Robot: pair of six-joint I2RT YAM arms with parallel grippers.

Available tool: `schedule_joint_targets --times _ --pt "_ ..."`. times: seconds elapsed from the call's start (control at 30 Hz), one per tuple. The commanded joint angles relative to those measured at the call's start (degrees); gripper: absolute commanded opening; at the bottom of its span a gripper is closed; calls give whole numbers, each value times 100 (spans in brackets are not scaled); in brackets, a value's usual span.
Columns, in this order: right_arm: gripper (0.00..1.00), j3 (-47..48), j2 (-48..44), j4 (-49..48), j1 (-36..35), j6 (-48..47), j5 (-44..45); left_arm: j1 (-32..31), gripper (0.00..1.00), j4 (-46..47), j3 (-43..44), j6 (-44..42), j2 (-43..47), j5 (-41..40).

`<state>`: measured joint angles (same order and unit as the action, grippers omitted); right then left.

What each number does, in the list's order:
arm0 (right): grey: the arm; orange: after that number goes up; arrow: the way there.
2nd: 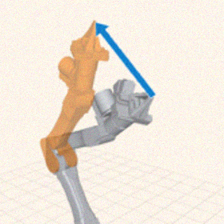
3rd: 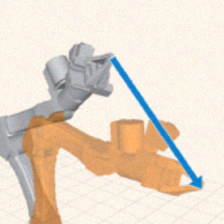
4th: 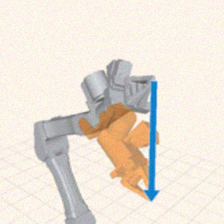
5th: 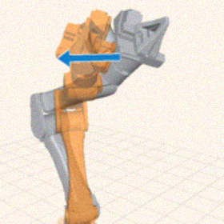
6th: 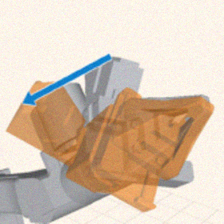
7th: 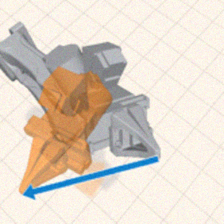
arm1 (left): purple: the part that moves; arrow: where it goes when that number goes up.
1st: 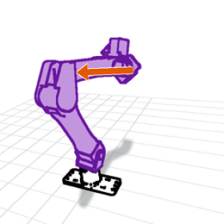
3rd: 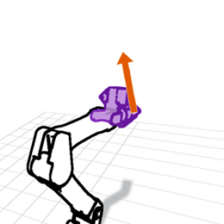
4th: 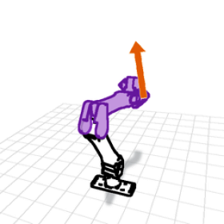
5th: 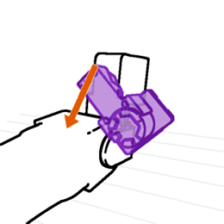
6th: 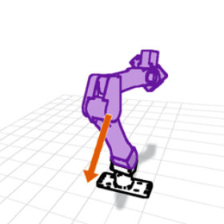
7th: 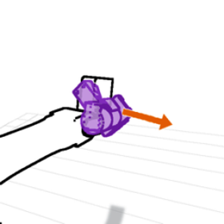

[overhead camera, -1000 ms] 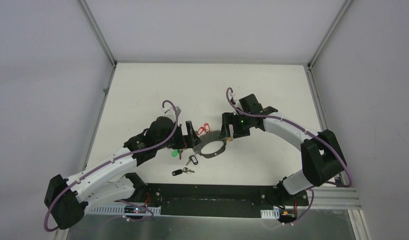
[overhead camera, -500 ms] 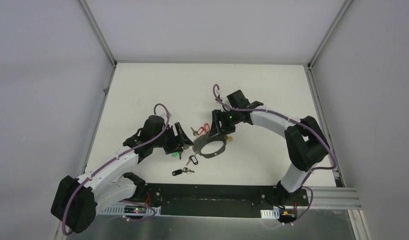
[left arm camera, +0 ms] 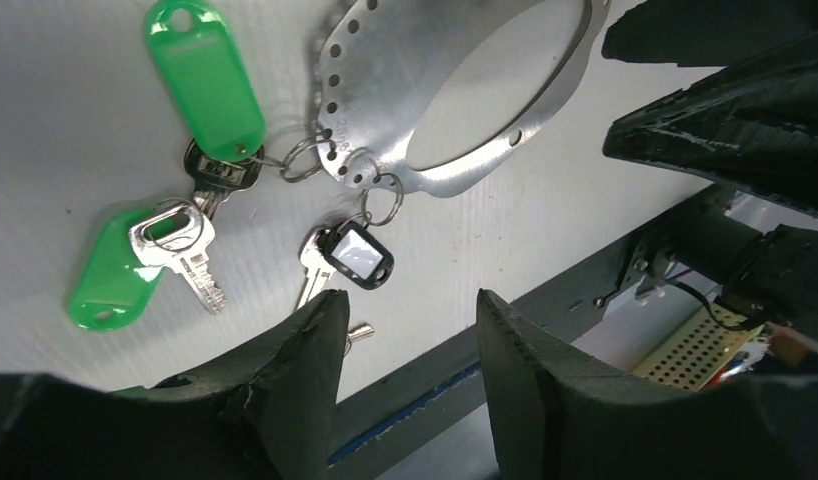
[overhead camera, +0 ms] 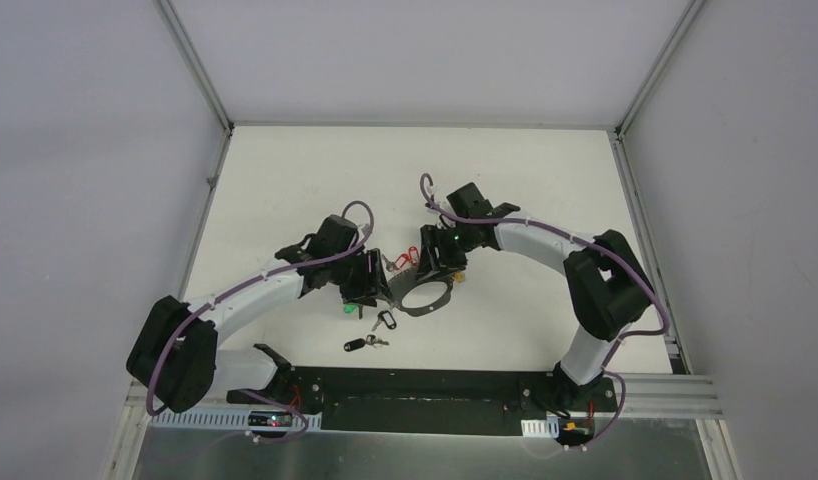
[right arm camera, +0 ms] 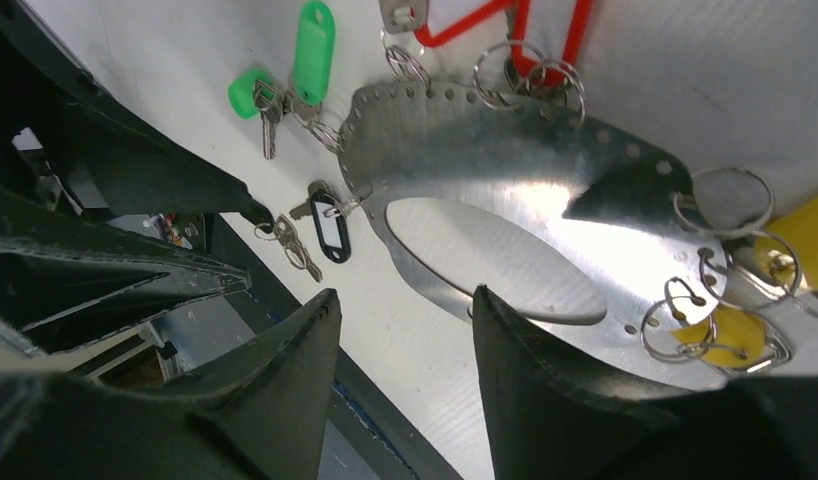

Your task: Put the keys on the keyring

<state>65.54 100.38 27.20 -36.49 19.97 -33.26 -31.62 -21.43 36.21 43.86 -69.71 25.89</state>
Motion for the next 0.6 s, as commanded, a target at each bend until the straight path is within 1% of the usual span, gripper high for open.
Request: schedule_joint_targets --times 0.0,0.17,0.23,0.27,0.33,0.37,0.43,0.57 --pt "53 -267 -533 47 116 167 -24 -449 51 -914 827 -880 -471 -707" --pt "53 -626 -904 109 289 192 -1 -943 50 -1542 1617 -1382 -1172 -1389" --pt "53 -803 -1098 133 366 195 20 -1038 48 -1700 1836 -1514 -1400 -1601" --pt "53 -876 -1194 150 409 199 31 -1060 45 -1727 1910 -1577 -1534 -1637" --pt "53 -1018 -1393 191 496 205 58 -1089 35 -1728 2041 -1712 -1703 -1648" --pt "53 -1096 -1492 197 547 222 82 -1108 33 -1732 2109 -1759 -1801 -1664" --pt "53 -1235 -1674 206 651 266 77 -1153 32 -1728 2233 -1836 -1979 -1697" --pt "52 -1418 -1946 287 828 268 40 -1233 34 -1735 2427 -1927 -2311 -1703"
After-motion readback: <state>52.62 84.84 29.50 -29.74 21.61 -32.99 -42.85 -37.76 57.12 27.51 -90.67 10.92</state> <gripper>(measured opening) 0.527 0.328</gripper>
